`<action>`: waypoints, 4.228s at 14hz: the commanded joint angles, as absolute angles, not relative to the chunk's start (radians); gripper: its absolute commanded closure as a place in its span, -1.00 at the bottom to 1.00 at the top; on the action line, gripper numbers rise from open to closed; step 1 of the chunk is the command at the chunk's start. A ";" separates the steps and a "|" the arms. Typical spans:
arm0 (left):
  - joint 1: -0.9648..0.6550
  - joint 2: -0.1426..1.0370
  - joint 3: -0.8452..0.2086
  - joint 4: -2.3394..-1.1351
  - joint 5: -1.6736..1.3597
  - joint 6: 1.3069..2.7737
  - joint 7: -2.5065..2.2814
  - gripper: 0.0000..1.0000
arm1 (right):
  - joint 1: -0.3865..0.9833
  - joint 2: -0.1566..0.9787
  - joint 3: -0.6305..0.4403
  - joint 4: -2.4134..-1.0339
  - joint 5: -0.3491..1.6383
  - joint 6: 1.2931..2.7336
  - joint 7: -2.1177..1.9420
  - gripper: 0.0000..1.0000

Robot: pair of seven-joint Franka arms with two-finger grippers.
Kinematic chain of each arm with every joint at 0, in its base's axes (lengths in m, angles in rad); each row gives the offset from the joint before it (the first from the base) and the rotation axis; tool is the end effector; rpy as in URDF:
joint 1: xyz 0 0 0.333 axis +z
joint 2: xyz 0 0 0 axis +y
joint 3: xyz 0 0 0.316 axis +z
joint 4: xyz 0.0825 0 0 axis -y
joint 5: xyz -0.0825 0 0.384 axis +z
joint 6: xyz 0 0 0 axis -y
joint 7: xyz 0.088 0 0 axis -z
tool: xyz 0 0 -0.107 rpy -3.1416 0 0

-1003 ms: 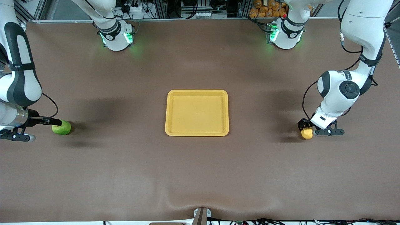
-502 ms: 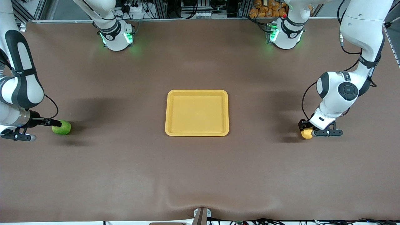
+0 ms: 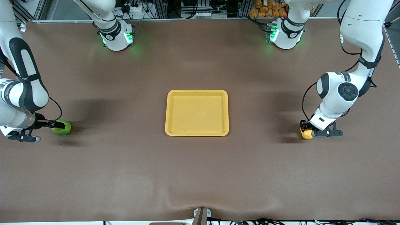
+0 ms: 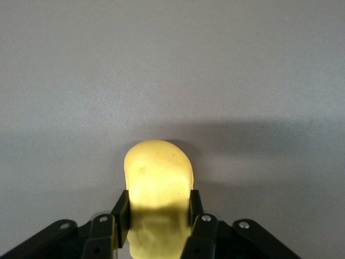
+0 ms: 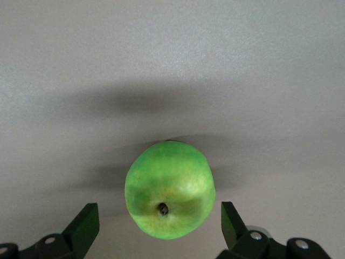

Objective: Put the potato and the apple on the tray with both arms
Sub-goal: 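Close the left gripper on the potato while the right gripper grasps the apple, then carry the yellow potato with the left gripper over the yellow tray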

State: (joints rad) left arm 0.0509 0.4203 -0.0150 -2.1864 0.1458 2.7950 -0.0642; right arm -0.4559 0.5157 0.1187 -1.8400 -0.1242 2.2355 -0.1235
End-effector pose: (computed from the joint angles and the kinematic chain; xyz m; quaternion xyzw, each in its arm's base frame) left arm 0.5769 0.0140 0.2107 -0.9951 0.0152 -0.0944 0.0268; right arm 0.5943 -0.2167 0.2394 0.9956 -0.0715 -0.0597 0.0034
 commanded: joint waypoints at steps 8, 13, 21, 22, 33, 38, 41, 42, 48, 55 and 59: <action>0.057 0.342 -0.020 -2.181 0.169 2.751 0.003 1.00 | -0.503 0.561 0.138 -1.871 -0.144 2.308 -0.155 -1.00; 0.051 0.304 -0.046 -2.135 0.169 2.616 0.003 1.00 | -0.512 0.560 0.138 -1.905 -0.144 2.356 -0.176 -0.28; 0.051 0.270 -0.136 -2.077 0.169 2.500 0.002 1.00 | -0.522 0.529 0.153 -1.810 -0.129 2.154 -0.265 1.00; 0.051 0.270 -0.150 -2.071 0.169 2.496 0.002 1.00 | -0.519 0.520 0.153 -1.799 -0.129 2.134 -0.268 1.00; -0.047 0.320 -0.230 -1.974 0.167 2.464 -0.043 1.00 | -0.492 0.449 0.205 -1.602 -0.126 1.843 -0.318 1.00; -0.155 0.385 -0.229 -1.895 0.166 2.462 -0.126 1.00 | -0.491 0.381 0.236 -1.580 -0.120 1.766 -0.311 1.00; -0.222 0.422 -0.229 -1.855 0.164 2.453 -0.237 1.00 | -0.483 0.325 0.250 -1.578 -0.083 1.721 -0.308 1.00; -0.239 0.442 -0.230 -1.829 0.166 2.433 -0.286 1.00 | -0.474 0.307 0.249 -1.578 -0.056 1.704 -0.310 1.00; -0.379 0.569 -0.222 -1.663 0.166 2.364 -0.448 1.00 | -0.463 0.258 0.252 -1.551 -0.014 1.620 -0.285 1.00; -0.476 0.632 -0.216 -1.629 0.167 2.359 -0.646 1.00 | -0.362 0.250 0.252 -1.525 -0.014 1.578 -0.112 1.00; -0.491 0.658 -0.216 -1.631 0.167 2.336 -0.680 1.00 | -0.305 0.249 0.253 -1.525 -0.014 1.569 -0.022 1.00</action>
State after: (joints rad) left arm -0.4748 0.6347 -0.2278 -1.6603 0.1465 2.3614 -0.6498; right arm -0.3282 0.2652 0.2556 -1.5296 -0.0221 1.5882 -0.0733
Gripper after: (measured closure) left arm 0.537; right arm 0.159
